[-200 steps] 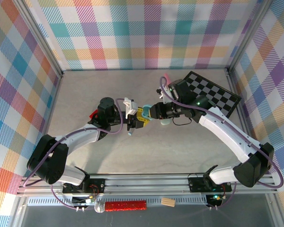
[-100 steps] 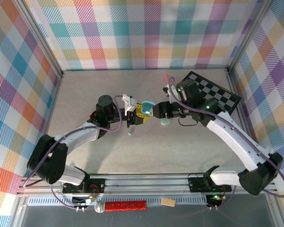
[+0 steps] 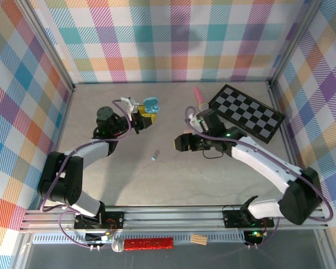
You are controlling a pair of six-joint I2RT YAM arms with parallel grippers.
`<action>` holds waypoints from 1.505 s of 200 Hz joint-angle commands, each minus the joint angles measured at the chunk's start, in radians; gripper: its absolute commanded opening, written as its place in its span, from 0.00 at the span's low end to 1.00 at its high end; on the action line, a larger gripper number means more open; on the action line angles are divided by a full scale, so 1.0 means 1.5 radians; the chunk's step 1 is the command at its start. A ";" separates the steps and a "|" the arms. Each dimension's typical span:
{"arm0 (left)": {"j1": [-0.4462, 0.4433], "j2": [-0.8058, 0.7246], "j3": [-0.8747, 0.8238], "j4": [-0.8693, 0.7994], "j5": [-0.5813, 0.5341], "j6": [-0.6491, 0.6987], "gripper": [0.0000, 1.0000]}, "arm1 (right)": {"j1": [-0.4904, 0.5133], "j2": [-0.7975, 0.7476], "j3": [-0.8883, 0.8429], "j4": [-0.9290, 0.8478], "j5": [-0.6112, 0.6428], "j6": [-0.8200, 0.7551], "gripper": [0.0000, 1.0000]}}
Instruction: Insert the wireless bluetooth earbuds into the charging case
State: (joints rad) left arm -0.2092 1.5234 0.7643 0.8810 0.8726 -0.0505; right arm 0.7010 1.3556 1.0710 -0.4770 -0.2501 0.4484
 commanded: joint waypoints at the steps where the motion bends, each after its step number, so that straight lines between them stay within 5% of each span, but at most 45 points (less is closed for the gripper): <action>1: 0.030 0.002 0.022 0.065 -0.039 -0.035 0.34 | 0.044 0.061 0.016 0.057 0.033 -0.005 0.61; 65: 0.085 -0.016 -0.005 0.133 -0.051 -0.087 0.34 | 0.087 0.304 0.106 0.153 -0.029 -0.004 0.60; 155: 0.128 -0.120 -0.058 0.065 -0.059 -0.063 0.35 | 0.062 0.555 0.325 0.108 -0.168 -0.063 0.61; 301: 0.110 -0.177 -0.069 0.042 -0.055 -0.071 0.35 | 0.053 0.484 0.148 0.146 -0.257 -0.089 0.58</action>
State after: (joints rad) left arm -0.0326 1.2980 0.6579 0.9554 0.7910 -0.1715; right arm 0.7715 2.1143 1.3682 -0.1917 -0.5816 0.3195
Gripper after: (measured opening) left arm 0.355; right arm 0.582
